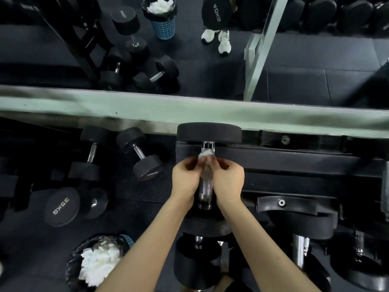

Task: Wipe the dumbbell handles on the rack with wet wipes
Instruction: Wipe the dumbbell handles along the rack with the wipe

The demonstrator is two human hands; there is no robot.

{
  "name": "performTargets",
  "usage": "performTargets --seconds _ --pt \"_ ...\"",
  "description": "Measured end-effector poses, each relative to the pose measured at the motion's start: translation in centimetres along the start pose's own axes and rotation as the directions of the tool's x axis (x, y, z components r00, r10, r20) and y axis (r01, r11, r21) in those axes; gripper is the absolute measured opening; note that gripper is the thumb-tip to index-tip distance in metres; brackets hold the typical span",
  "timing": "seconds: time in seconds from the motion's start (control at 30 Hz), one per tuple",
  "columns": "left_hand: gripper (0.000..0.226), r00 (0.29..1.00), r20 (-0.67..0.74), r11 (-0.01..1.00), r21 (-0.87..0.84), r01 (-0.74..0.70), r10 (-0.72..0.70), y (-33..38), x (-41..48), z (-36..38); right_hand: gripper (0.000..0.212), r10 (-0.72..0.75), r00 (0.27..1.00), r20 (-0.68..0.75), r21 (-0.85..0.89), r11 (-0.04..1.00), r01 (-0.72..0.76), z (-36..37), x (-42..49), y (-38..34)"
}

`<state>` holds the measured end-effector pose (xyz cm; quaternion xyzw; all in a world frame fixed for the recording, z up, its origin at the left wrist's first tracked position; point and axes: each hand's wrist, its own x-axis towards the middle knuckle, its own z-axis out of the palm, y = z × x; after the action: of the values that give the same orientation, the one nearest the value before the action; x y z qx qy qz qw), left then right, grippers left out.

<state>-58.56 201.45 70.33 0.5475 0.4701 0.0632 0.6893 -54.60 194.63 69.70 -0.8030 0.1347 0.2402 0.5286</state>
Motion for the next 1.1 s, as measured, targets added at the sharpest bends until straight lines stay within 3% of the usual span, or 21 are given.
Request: performTargets --seconds 0.2,0.43,0.53,0.67,0.8,0.97,1.1 --pt "0.009 0.997 -0.073 0.993 -0.118 -0.007 -0.002 0.9 0.9 1.3 0.027 0.016 0.998 -0.064 0.147 0.989 -0.007 1.2 1.3 -0.3" --pt "0.011 0.999 -0.030 0.983 0.182 -0.029 0.035 -0.6 -1.3 -1.0 0.025 0.021 0.996 0.087 0.069 0.997 -0.027 -1.3 -1.6 1.5" --pt "0.009 0.993 -0.116 0.989 0.151 0.005 0.013 0.8 -0.2 0.2 0.012 0.069 0.997 0.032 0.197 0.978 -0.074 0.0 -0.1 -0.6" --pt "0.020 0.982 -0.191 0.999 0.051 0.014 -0.004 1.8 1.2 1.8 0.026 0.113 0.994 0.005 0.398 0.911 -0.106 0.7 1.1 -2.4" --pt "0.010 0.987 -0.149 0.998 -0.036 0.052 -0.057 1.3 0.3 1.4 0.014 0.093 0.995 0.038 0.355 0.929 -0.100 -0.1 0.3 -1.4" --pt "0.006 0.985 -0.137 0.986 -0.148 0.082 -0.102 2.2 1.2 1.9 0.022 0.158 0.986 0.056 0.445 0.880 -0.166 -0.3 1.4 -3.2" --pt "0.026 0.998 -0.053 0.998 -0.053 0.021 -0.024 1.0 0.4 0.7 0.006 0.070 0.988 0.138 0.321 0.940 -0.111 -1.2 0.3 -1.4"
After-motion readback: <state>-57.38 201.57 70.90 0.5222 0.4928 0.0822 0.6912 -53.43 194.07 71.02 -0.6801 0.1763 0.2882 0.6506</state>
